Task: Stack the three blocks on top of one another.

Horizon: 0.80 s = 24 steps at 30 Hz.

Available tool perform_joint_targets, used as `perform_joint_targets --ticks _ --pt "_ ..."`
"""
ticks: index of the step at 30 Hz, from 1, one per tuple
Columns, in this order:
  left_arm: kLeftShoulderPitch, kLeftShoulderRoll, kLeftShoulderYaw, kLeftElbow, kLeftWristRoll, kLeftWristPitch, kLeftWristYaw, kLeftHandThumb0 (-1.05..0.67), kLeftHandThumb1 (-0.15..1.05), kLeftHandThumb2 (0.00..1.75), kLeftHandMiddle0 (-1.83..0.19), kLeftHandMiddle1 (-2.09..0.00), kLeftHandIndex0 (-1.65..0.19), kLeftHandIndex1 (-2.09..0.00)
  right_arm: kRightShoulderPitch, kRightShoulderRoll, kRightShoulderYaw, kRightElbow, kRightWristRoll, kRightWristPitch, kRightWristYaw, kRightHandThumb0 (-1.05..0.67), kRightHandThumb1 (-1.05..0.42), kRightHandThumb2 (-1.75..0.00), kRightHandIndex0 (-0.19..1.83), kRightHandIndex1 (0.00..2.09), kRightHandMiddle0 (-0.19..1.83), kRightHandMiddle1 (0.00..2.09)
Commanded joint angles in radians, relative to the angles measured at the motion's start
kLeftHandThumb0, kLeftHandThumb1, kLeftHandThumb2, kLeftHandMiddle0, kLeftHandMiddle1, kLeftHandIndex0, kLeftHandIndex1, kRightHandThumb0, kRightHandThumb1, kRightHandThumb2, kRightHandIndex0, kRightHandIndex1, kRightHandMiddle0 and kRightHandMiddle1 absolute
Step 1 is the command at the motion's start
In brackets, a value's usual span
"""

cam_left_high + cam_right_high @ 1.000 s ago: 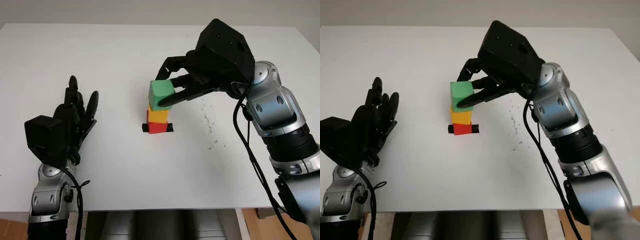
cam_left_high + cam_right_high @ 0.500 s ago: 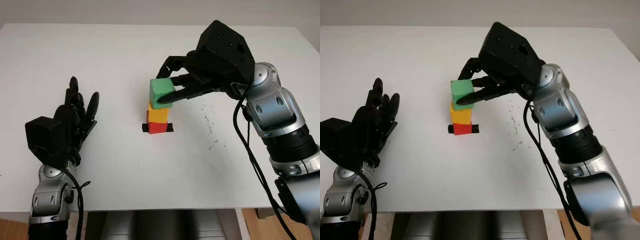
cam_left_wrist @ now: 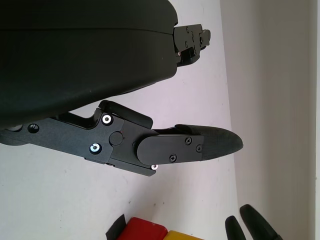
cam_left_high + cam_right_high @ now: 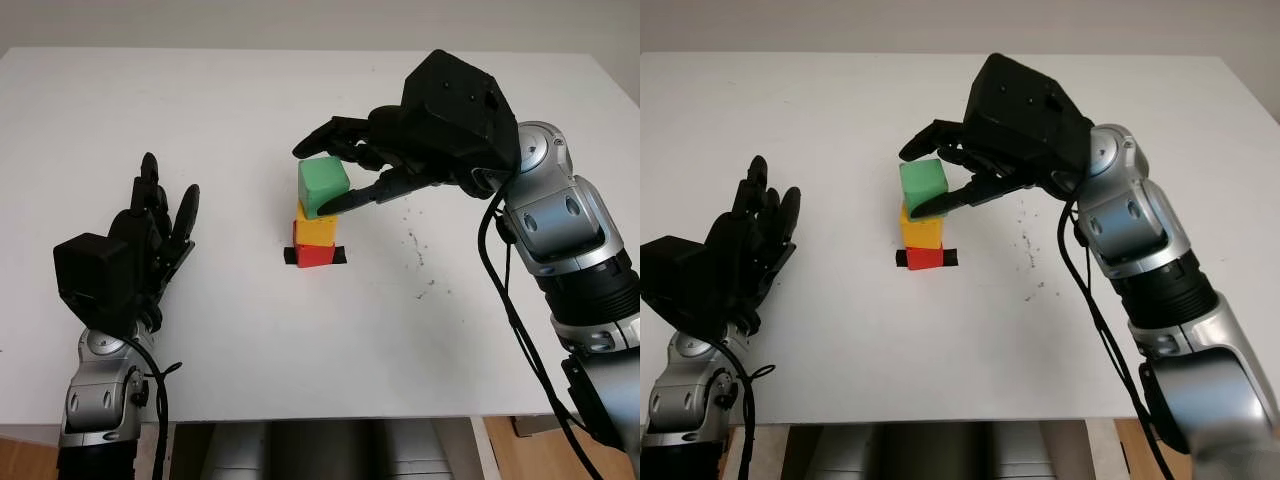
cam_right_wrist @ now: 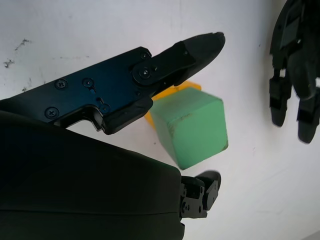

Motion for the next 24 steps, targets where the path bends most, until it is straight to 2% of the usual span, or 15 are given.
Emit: perform_joint_targets --ticks 1,5,7,10,13,18,24 --pt "0.007 -0.006 0.001 -0.008 -0.004 -0.004 0.002 -0.69 1.05 0.42 0.18 -0.05 0.13 -0.06 -0.011 -0.022 -0.035 -0.024 0.032 -0.022 0.027 -0.88 -0.89 -0.05 -0.18 0.00 -0.18 0.11" --pt "0.007 -0.010 0.008 -0.004 -0.011 -0.011 0.003 -0.68 1.05 0.41 0.17 -0.06 0.12 -0.06 -0.012 -0.031 -0.121 -0.047 0.124 0.022 0.057 -0.89 -0.89 -0.05 -0.19 0.00 -0.19 0.01" --pt "0.007 -0.010 0.012 -0.003 -0.015 -0.015 0.001 -0.69 1.05 0.40 0.17 -0.06 0.11 -0.06 0.016 -0.019 -0.188 -0.075 0.164 0.034 0.011 -0.88 -0.97 -0.09 -0.19 0.00 -0.19 0.00" --pt "0.006 -0.008 0.019 -0.002 -0.024 -0.018 -0.006 -0.70 1.05 0.40 0.18 -0.05 0.13 -0.05 0.075 0.047 -0.304 -0.111 0.205 0.024 -0.145 -0.85 -1.04 -0.41 -0.19 0.00 -0.19 0.00" --pt "0.002 0.002 0.023 0.003 -0.030 -0.021 -0.014 -0.70 1.05 0.40 0.19 -0.04 0.15 -0.04 0.120 0.109 -0.392 -0.081 0.246 -0.022 -0.271 -0.82 -1.05 -0.55 -0.19 0.00 -0.19 0.00" --pt "-0.017 0.013 0.036 0.020 -0.043 -0.021 -0.026 -0.70 1.05 0.41 0.19 0.00 0.19 -0.02 0.209 0.144 -0.426 -0.001 0.253 -0.151 -0.364 -0.80 -1.05 -0.69 -0.19 0.00 -0.19 0.00" --pt "-0.035 0.023 0.043 0.042 -0.048 -0.053 -0.038 -0.70 1.05 0.43 0.19 -0.01 0.18 -0.01 0.308 0.221 -0.455 0.098 0.276 -0.231 -0.471 -0.79 -1.05 -0.74 -0.19 0.00 -0.19 0.00"
